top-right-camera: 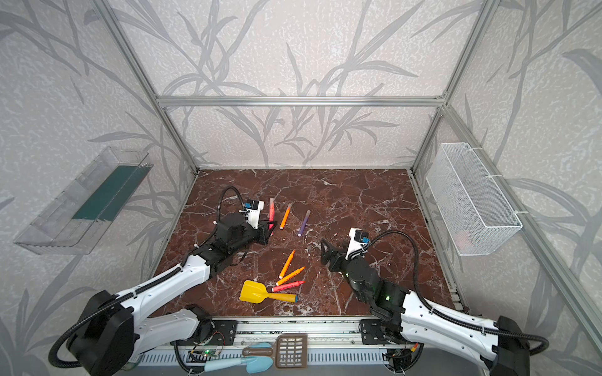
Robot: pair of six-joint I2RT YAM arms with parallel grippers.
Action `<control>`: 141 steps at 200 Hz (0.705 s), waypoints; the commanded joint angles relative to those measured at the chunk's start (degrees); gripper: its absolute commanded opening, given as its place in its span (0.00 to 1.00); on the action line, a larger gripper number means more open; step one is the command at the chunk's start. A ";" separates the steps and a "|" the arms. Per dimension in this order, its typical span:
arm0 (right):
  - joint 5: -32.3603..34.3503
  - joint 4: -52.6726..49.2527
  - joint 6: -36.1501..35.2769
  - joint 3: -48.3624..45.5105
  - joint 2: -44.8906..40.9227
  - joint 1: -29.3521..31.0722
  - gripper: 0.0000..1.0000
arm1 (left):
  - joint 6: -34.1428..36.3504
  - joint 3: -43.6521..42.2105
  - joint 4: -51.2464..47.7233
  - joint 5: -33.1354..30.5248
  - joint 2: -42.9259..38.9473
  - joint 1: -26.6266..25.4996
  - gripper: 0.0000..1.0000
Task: Insert the pens into the pen caps
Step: 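Carry the capped pink marker away with the left gripper while the right gripper withdraws, then lower the capped pink marker beside the purple marker with the left gripper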
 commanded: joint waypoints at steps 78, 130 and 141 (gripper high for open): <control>-9.03 -8.57 -10.99 -2.27 0.02 -34.11 0.99 | -4.16 8.02 -3.94 -0.23 16.46 -0.89 0.00; -7.90 -5.08 -9.15 -0.78 10.77 -40.30 0.99 | -3.12 12.24 -7.19 -2.31 23.06 -1.24 0.00; -7.86 -3.10 -9.12 -1.58 11.02 -40.38 0.99 | -2.92 13.44 -8.27 -2.41 24.42 -1.26 0.00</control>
